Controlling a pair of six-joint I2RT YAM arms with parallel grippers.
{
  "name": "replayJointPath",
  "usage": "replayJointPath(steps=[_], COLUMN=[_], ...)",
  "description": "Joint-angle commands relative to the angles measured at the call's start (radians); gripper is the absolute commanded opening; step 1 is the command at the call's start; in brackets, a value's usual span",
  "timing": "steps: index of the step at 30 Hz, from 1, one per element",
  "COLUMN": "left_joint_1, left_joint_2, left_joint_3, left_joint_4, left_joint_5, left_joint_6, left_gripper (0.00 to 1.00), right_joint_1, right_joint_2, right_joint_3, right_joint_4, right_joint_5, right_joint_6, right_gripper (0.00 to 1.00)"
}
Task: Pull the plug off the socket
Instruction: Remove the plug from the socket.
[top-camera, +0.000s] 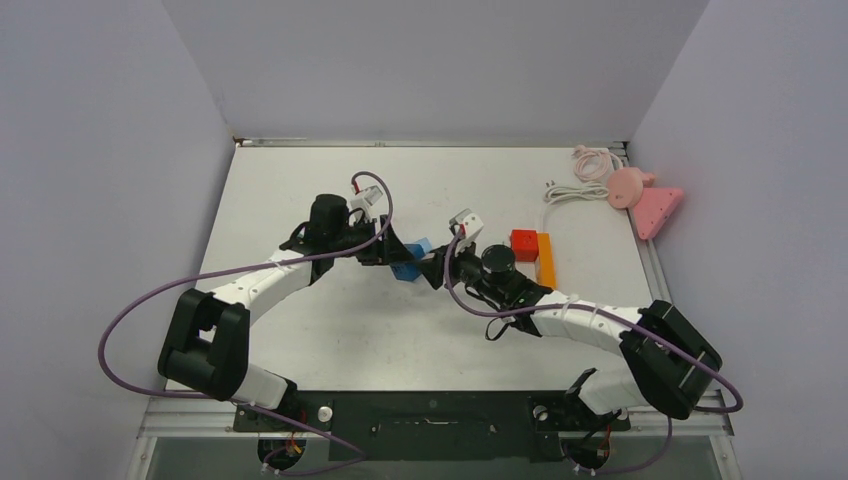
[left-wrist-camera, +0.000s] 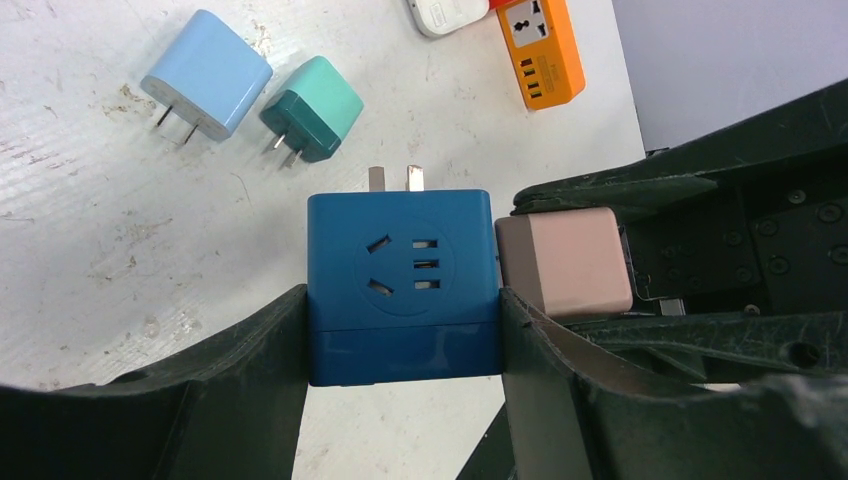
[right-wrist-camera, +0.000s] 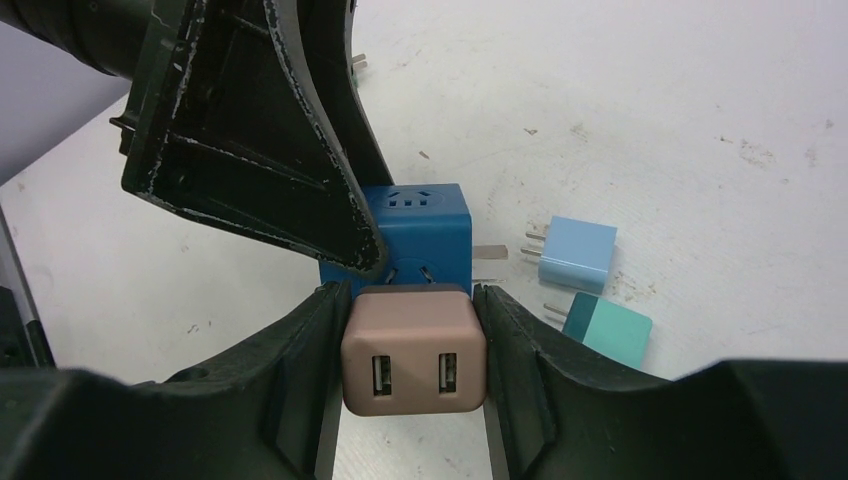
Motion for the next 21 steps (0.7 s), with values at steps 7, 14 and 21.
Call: replayJointPath(steps=[7, 14, 21], left_joint_1=[0.009, 0.015, 0.077], left_joint_2=[-0.02, -0.021, -0.059], left_joint_3=[0.051, 0.052, 0.019], left_joint_4=[0.019, 0.019, 0.053], left_joint_5=[0.028, 0.027, -0.015], left_joint_6=[-0.005, -0.005, -0.04], left_gripper=[0.0, 0.0, 0.0], right_joint_1=[0.105, 0.114, 0.109], right_joint_2=[-0.037, -0.042, -0.098], right_joint_3=[0.03, 0.029, 0.002], right_joint_4=[-0.032, -0.03, -0.014], right_joint_5=[0.197, 0.212, 0.271], right_joint_6=[-0.124, -0.127, -0.108], right_gripper=[0.05, 0.05, 0.05])
